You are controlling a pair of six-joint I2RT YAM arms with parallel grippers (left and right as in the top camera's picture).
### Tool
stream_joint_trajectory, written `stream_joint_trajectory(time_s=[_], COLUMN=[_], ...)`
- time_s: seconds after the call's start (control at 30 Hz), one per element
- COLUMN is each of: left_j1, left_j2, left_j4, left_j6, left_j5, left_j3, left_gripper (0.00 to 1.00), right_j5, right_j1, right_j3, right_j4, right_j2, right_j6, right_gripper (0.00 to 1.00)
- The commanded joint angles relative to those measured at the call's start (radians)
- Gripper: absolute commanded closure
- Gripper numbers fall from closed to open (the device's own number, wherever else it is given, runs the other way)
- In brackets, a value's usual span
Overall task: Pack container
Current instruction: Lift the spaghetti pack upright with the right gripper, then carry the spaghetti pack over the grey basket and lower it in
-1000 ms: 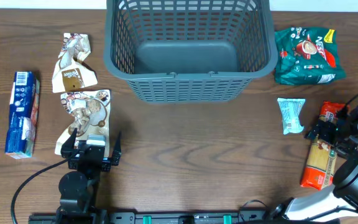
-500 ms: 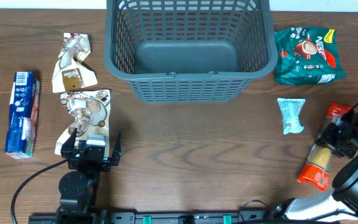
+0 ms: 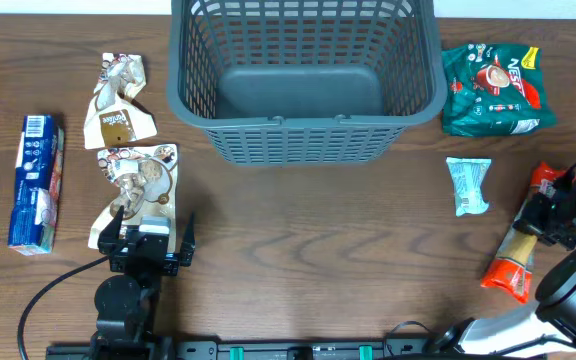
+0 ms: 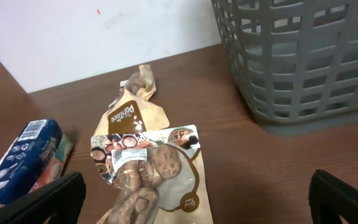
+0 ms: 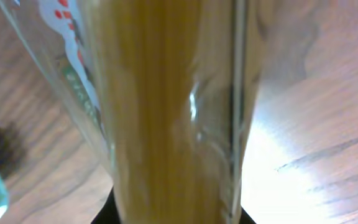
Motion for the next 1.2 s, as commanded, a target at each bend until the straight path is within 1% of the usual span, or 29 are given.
stream_joint_trajectory(time_s=[0.0, 0.17, 0.33, 0.4, 0.57, 0.7, 0.87, 1.0, 1.17], left_j1=[0.004, 0.004, 0.004, 0.004, 0.004, 0.004, 0.004, 0.004, 0.004], left_j2=[-0.006, -0.006, -0.006, -0.006, -0.006, -0.006, -0.006, -0.006, -0.006], left_j4=[-0.007, -0.007, -0.007, -0.007, -0.007, -0.007, -0.007, -0.007, -0.007], left_j6=[0.017, 0.017, 0.017, 0.017, 0.017, 0.017, 0.017, 0.017, 0.017], left_j5=[0.01, 0.01, 0.01, 0.01, 0.01, 0.01, 0.01, 0.01, 0.01], left_j3=[-0.024, -0.024, -0.024, -0.024, -0.024, -0.024, -0.024, -0.024, -0.024], left_gripper=[0.01, 0.01, 0.01, 0.01, 0.01, 0.01, 0.02, 0.01, 0.02], right_j5=[-0.035, -0.035, -0.058, -0.069, -0.072, -0.086, -0.103, -0.103, -0.103], right_j1=[0.011, 0.033, 0.074, 0.105, 0.214, 0.302, 0.421, 0.509, 0.597], right_j3=[0.101, 0.203, 0.249, 0.27, 0.351, 0.487, 0.74, 0.904, 1.043], right_j4=[-0.018, -0.055, -0.066, -0.076, -0.122, -0.193, -0.304, -0.329, -0.345], right_j2=[-0.037, -0.12, -0.196, -0.228, -0.306, -0.352, -0.354, -0.35, -0.322], right_j6=[-0.022, -0.021, -0.021, -0.023, -0.08, -0.082, -0.082, -0.082, -0.081], right_gripper=[0.98, 0.99, 0.98, 0.99, 0.99, 0.99, 0.99, 0.99, 0.99])
